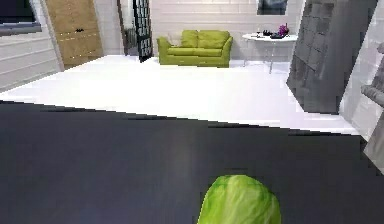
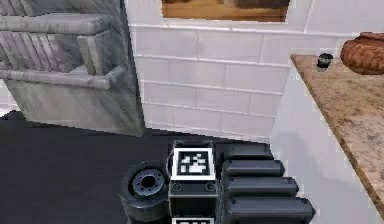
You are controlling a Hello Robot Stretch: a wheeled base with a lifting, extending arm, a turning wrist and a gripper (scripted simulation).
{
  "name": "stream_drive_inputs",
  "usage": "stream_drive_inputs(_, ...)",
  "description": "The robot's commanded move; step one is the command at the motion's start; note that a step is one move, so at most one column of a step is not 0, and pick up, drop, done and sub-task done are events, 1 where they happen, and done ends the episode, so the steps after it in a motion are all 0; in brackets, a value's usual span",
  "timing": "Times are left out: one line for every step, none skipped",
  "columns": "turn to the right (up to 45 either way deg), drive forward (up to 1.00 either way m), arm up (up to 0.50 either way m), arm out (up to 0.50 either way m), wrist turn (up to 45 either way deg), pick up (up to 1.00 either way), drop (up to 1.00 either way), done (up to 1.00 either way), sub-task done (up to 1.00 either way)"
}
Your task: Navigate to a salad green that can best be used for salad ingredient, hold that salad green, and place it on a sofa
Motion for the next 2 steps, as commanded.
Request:
stream_drive_inputs(0.0,1.00,0.00,0.00,0.0,0.00,0.00,0.00,0.00)
stream_drive_inputs(0.0,1.00,0.00,0.00,0.0,0.00,0.00,0.00,0.00)
